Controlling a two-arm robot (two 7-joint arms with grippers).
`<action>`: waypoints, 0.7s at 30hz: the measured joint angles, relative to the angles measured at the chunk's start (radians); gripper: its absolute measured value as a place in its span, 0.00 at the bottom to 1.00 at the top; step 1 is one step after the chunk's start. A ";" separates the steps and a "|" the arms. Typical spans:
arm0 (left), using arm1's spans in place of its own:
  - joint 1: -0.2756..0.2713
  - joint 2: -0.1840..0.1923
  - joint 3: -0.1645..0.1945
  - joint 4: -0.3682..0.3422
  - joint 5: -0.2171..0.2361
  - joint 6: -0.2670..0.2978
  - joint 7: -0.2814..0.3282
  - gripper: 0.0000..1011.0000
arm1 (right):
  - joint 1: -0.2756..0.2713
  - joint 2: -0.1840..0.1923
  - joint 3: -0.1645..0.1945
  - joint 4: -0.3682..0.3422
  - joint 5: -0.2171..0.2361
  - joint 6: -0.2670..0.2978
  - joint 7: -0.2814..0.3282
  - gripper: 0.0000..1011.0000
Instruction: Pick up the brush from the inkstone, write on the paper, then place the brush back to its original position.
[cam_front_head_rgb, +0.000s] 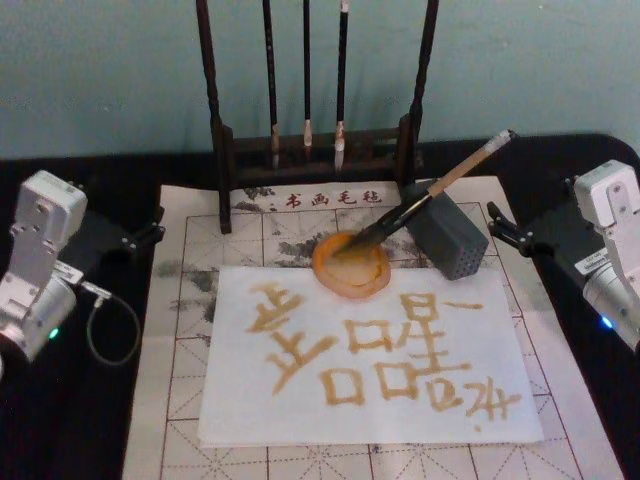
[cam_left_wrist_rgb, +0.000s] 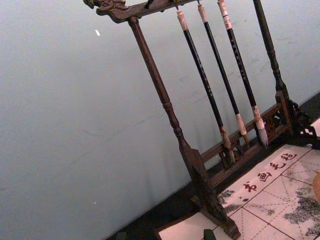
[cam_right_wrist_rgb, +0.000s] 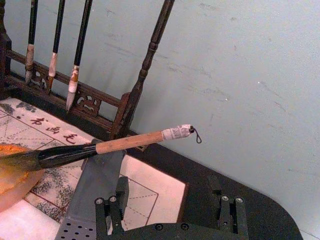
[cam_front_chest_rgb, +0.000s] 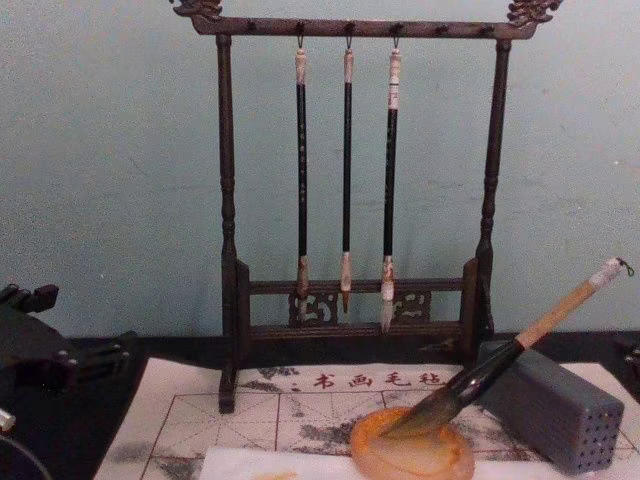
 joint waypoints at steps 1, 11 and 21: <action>0.000 0.000 0.000 0.000 0.000 0.000 0.000 0.99 | 0.000 0.000 0.000 0.000 0.000 0.000 0.000 0.99; 0.000 0.000 0.000 0.000 0.000 0.000 0.000 0.99 | 0.000 0.000 0.000 0.000 0.000 0.000 0.000 0.99; 0.000 0.000 0.000 0.000 0.000 0.000 0.000 0.99 | 0.000 0.000 0.000 0.000 0.000 0.000 0.000 0.99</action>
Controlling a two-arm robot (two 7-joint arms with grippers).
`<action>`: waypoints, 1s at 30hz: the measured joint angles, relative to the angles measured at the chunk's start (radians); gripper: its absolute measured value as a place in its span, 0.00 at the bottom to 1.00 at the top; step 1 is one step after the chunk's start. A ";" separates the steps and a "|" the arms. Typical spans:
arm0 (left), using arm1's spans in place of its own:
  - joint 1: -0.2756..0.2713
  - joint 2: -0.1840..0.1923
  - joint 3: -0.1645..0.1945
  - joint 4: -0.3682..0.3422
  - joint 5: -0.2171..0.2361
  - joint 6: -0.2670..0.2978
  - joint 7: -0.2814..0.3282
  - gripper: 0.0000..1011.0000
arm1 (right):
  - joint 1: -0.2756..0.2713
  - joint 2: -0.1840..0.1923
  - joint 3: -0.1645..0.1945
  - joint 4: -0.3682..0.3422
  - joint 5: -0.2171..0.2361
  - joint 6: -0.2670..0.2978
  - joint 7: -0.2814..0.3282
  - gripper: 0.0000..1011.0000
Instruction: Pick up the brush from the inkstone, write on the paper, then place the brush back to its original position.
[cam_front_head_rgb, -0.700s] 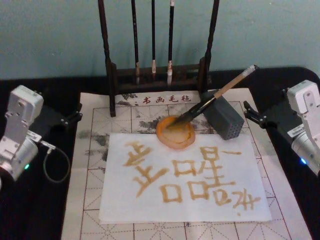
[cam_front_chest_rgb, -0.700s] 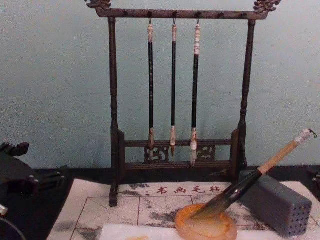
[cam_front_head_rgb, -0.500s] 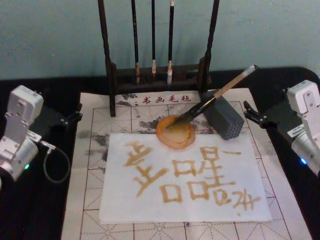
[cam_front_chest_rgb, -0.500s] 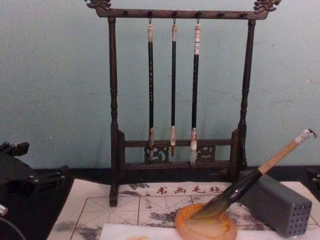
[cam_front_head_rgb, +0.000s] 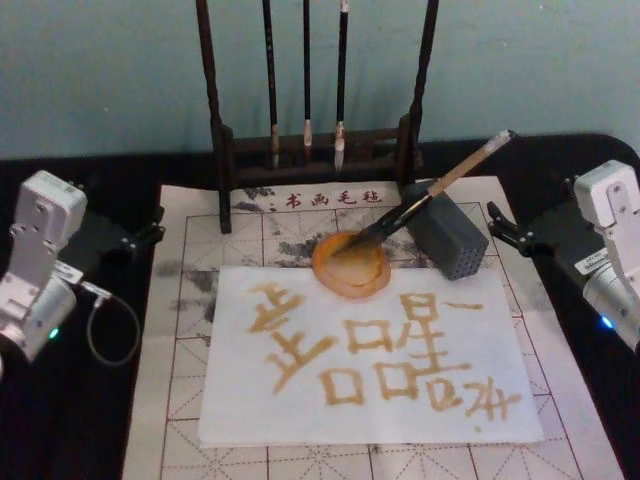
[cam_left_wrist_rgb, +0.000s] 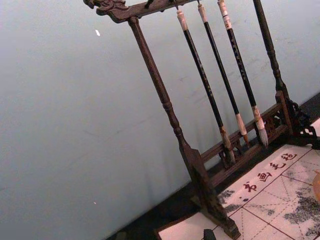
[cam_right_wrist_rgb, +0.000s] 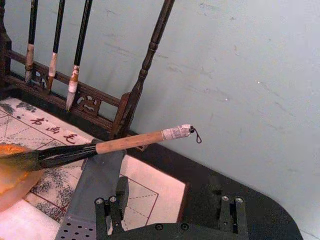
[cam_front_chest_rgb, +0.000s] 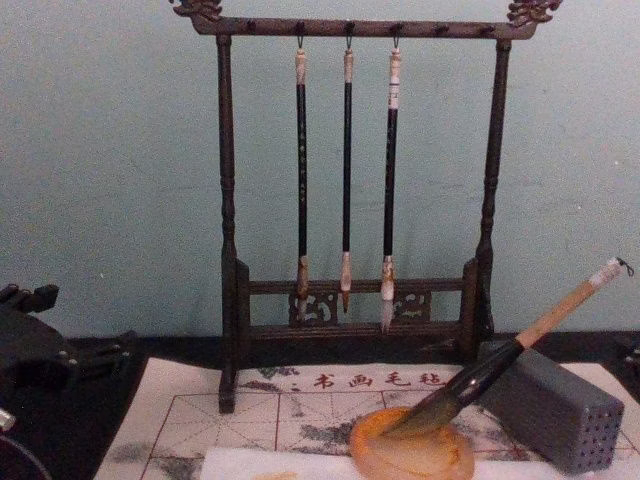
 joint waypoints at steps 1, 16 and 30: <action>0.000 0.000 0.000 0.000 0.000 0.000 0.000 0.99 | 0.000 0.000 0.000 0.000 0.000 0.000 0.000 0.99; 0.000 0.000 0.000 0.000 0.000 0.000 0.000 0.99 | 0.000 0.000 0.000 0.000 0.000 0.000 0.000 0.99; 0.000 0.000 0.000 0.000 0.000 0.000 0.000 0.99 | 0.000 0.000 0.000 0.000 0.000 0.000 0.000 0.99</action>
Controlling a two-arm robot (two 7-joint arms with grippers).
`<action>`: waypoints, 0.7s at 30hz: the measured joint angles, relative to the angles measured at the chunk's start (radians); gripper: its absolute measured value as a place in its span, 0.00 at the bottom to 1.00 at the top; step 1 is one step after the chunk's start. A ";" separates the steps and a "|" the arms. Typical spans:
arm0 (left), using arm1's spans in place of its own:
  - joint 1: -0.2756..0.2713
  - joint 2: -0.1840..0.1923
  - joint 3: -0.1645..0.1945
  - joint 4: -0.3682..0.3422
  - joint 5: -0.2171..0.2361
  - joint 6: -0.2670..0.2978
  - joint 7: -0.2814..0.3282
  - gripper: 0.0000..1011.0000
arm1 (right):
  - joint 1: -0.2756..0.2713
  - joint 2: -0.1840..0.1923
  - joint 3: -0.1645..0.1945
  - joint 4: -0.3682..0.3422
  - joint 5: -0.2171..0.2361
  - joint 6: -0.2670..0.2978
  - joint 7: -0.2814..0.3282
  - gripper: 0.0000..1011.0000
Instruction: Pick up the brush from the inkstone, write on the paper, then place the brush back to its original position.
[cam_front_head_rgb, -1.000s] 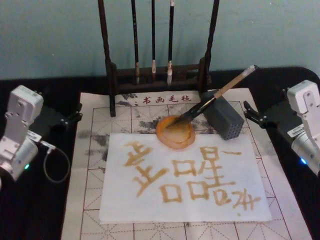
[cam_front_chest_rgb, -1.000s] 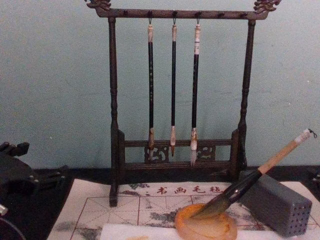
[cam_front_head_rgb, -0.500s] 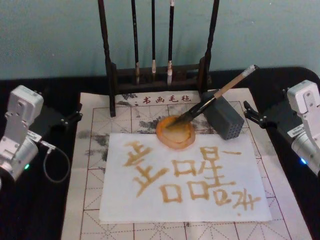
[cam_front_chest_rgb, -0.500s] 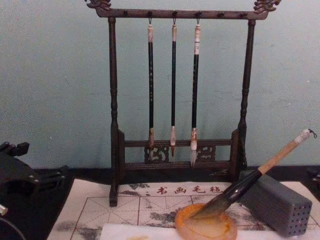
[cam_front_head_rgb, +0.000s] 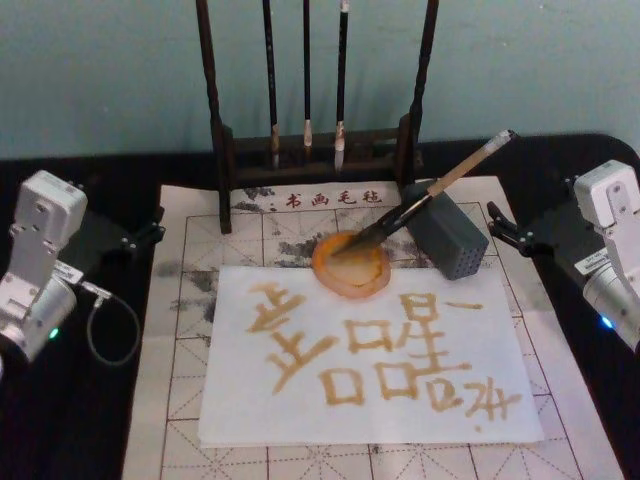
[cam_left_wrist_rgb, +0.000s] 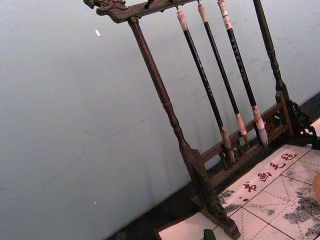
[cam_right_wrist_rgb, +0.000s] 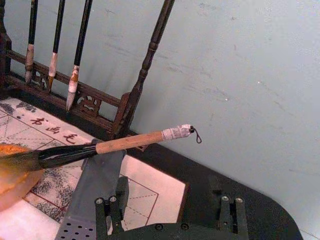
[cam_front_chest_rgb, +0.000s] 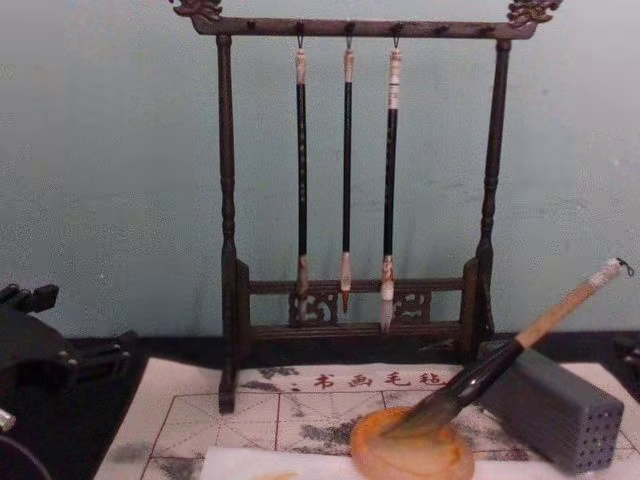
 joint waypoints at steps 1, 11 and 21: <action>0.000 0.000 0.000 0.000 0.000 0.000 0.000 0.99 | 0.000 0.000 0.000 0.000 0.000 0.000 0.000 0.99; 0.000 0.000 0.000 0.000 0.000 0.000 0.000 0.99 | 0.000 0.000 0.000 0.000 0.000 0.000 0.000 0.99; 0.000 0.000 0.000 0.000 0.000 0.000 0.000 0.99 | 0.000 0.000 0.000 0.000 0.000 0.000 0.000 0.99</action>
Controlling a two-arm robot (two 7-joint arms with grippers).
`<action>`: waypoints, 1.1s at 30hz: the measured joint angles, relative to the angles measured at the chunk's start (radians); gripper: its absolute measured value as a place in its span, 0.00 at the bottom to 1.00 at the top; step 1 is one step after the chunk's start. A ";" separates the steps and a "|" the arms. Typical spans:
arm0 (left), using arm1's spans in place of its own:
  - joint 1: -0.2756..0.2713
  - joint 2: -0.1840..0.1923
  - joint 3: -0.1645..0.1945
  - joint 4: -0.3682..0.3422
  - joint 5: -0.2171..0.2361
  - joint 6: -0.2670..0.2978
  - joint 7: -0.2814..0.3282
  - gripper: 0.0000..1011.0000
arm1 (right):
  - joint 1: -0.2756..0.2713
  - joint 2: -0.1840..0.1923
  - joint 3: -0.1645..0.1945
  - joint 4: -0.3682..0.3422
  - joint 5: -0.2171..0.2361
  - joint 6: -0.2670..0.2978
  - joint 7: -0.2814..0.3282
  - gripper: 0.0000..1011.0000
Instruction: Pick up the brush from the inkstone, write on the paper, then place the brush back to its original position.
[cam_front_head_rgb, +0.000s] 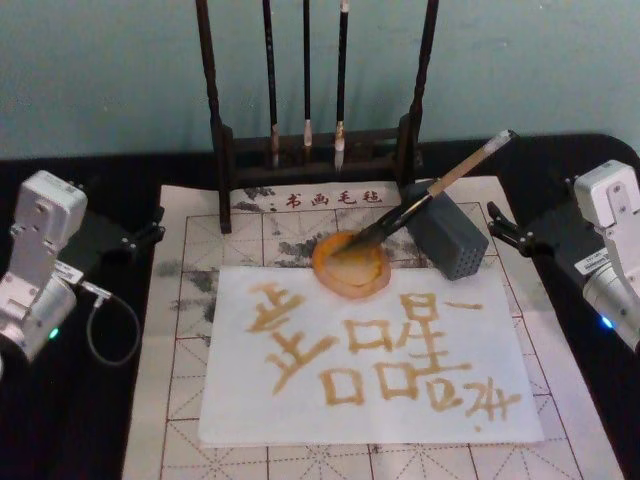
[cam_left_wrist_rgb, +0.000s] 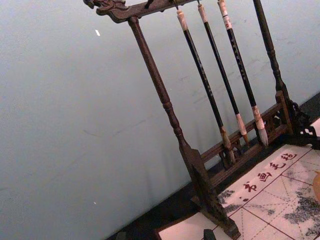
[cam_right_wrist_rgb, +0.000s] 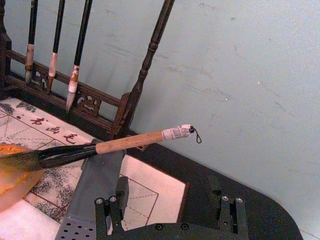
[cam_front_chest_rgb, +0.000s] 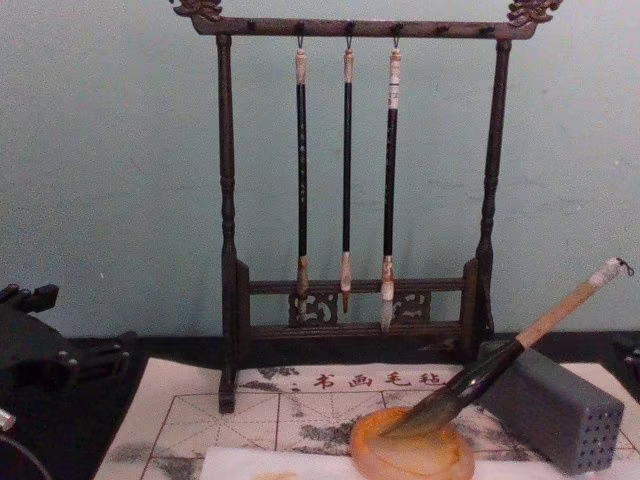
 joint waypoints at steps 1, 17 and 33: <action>0.000 0.000 0.000 0.000 0.000 0.000 0.000 0.99 | 0.000 0.000 0.000 0.000 0.000 0.000 0.000 0.99; 0.000 0.000 0.000 0.000 0.000 0.000 0.000 0.99 | -0.016 -0.031 0.087 -0.033 0.167 0.098 0.136 0.99; 0.000 0.000 0.000 0.000 0.000 0.000 0.000 0.99 | 0.027 -0.174 0.219 -0.010 0.445 0.362 0.203 0.99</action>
